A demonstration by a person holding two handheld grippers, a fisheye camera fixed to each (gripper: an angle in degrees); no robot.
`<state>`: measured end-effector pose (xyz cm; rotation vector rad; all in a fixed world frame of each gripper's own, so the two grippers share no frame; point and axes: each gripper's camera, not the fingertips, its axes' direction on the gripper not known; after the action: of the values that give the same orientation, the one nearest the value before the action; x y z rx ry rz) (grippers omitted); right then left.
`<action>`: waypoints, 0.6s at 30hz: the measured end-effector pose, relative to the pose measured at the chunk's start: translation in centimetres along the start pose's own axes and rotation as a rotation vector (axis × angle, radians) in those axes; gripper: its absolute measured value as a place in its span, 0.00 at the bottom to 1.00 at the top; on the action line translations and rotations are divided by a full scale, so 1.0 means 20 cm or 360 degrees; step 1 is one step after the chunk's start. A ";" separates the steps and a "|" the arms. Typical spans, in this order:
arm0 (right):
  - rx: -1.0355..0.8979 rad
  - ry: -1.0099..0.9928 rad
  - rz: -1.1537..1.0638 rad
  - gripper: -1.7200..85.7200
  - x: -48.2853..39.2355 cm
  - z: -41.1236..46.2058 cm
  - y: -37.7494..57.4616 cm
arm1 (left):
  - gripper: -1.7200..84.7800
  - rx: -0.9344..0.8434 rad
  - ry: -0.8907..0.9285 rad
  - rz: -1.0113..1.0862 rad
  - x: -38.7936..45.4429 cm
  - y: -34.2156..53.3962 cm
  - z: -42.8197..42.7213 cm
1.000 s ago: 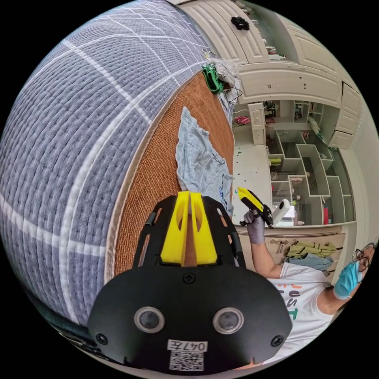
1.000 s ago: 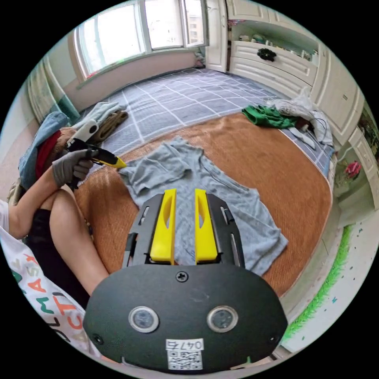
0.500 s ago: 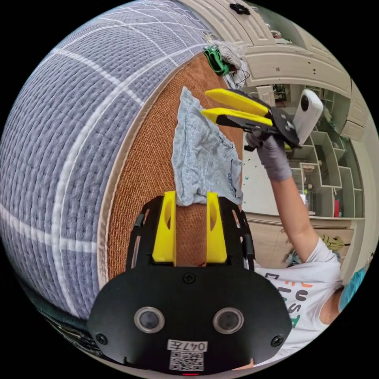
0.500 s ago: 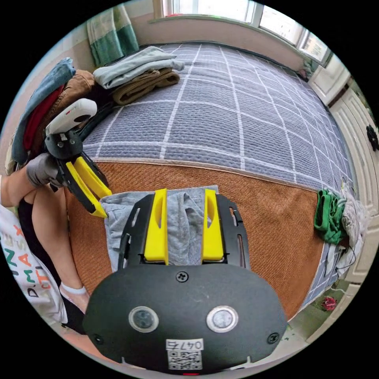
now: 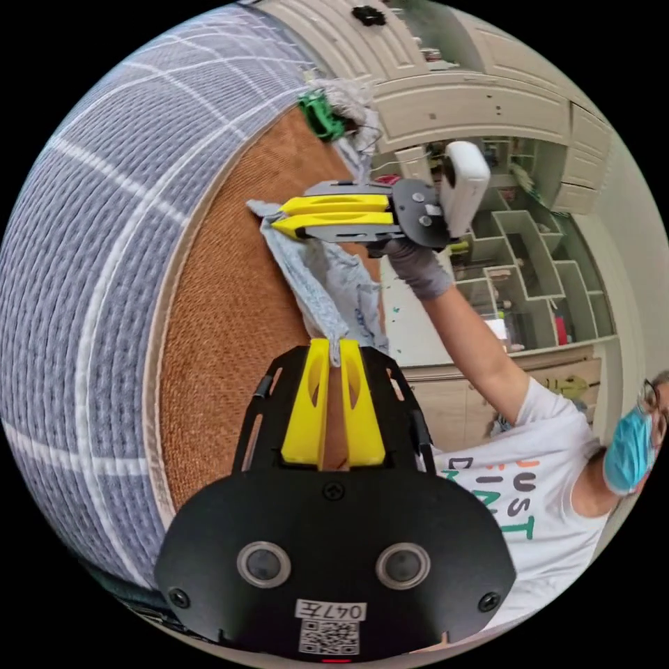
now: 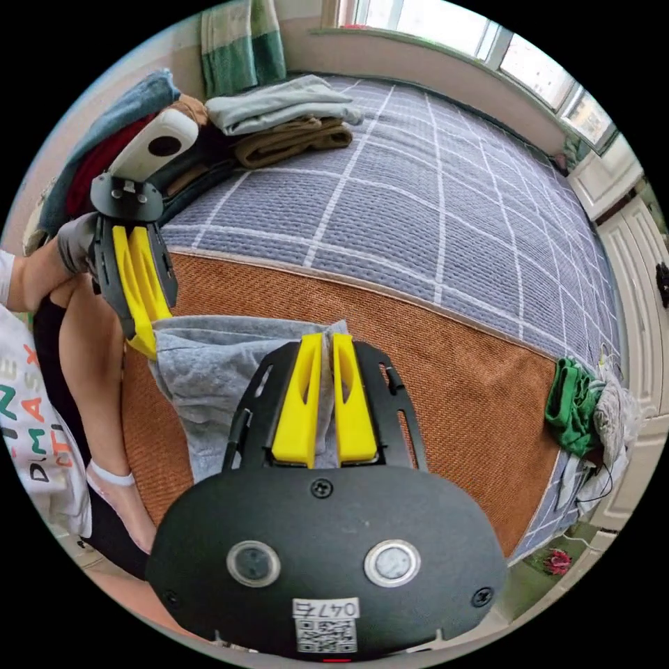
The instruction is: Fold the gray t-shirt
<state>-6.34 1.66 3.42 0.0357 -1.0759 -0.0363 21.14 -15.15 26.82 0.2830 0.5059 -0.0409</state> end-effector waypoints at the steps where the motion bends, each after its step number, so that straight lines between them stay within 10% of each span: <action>1: 0.0045 -0.0007 0.0014 0.03 0.01 -0.06 0.07 | 0.01 -0.0025 0.0012 0.0055 0.13 -0.07 0.02; 18: 0.0362 -0.0029 0.0707 0.05 -0.18 -0.15 2.51 | 0.01 -0.0525 -0.0535 0.0093 1.45 -0.82 1.58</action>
<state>-4.86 52.10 1.22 0.0010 -1.0821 0.4869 59.61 -38.82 35.12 -0.0341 0.1644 0.0514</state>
